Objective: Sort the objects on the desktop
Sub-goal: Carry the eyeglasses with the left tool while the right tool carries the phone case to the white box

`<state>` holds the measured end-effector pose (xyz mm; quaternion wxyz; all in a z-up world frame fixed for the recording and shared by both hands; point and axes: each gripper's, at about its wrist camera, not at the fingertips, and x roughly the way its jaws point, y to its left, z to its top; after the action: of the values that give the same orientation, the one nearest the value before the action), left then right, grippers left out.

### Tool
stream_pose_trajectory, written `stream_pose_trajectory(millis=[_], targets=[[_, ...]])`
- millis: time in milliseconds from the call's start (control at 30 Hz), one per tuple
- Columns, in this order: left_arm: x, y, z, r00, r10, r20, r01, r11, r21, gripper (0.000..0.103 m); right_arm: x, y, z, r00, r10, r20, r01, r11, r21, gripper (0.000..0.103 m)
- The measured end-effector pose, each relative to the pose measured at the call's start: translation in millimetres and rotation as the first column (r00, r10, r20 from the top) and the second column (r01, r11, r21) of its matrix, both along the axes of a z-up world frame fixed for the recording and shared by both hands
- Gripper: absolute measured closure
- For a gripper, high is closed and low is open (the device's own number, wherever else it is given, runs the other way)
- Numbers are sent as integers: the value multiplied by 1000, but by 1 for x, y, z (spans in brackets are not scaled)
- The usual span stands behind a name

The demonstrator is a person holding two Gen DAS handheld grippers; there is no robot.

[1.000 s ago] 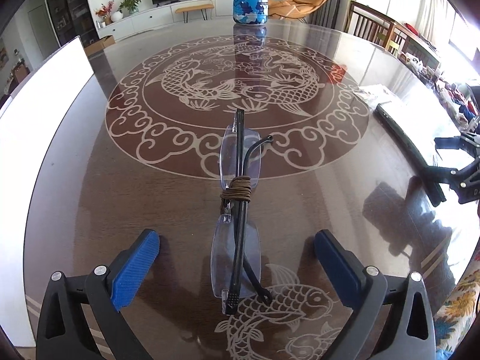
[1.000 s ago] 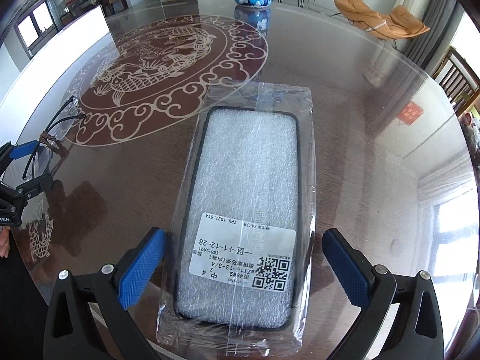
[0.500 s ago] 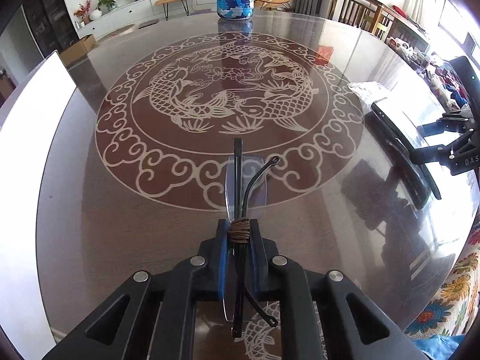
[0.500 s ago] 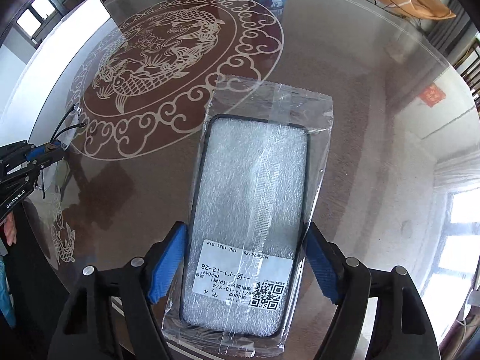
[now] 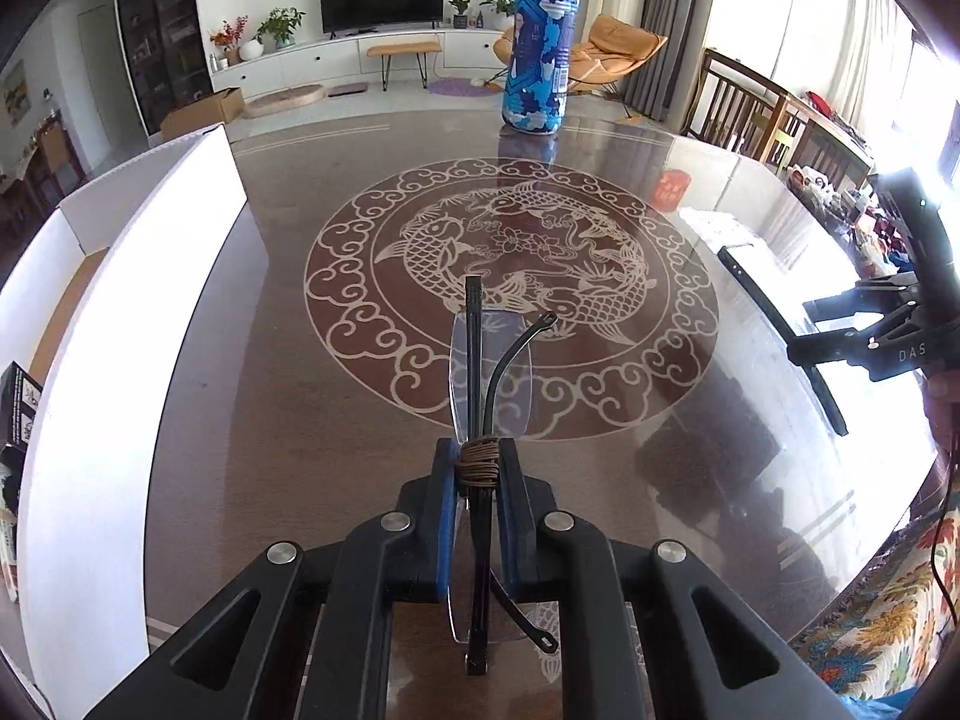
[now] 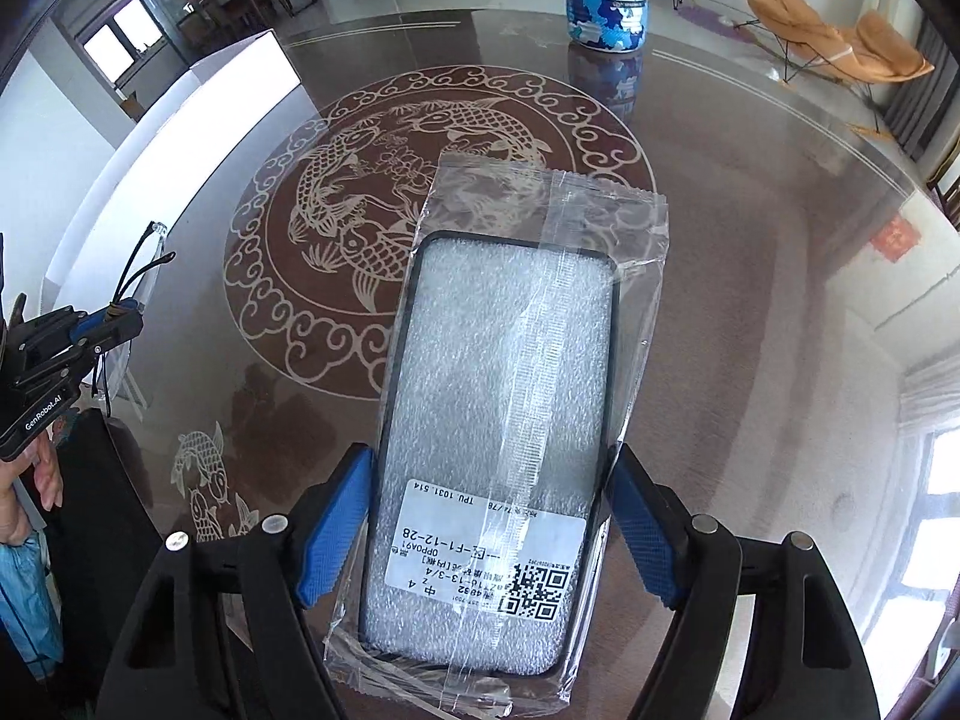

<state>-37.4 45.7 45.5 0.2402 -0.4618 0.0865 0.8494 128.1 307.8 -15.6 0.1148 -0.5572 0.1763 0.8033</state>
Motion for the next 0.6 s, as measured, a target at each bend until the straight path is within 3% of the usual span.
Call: stream_pose_trajectory(millis=[300,467,600], targets=[[-41,-93,72,980,187,-73,-181,980,88,91,-108,-48,50,983,144,-112,-145,989,-3,25],[-74,-169,102,937,338,-92,-322,935,151,91,-200,-94,85,958,224,-180,-228,974,-1,25],[-98,-225,109,892,442,-92,-422,889,180,91,-278,-137,115,927,282,-246,-287,958,18,25]])
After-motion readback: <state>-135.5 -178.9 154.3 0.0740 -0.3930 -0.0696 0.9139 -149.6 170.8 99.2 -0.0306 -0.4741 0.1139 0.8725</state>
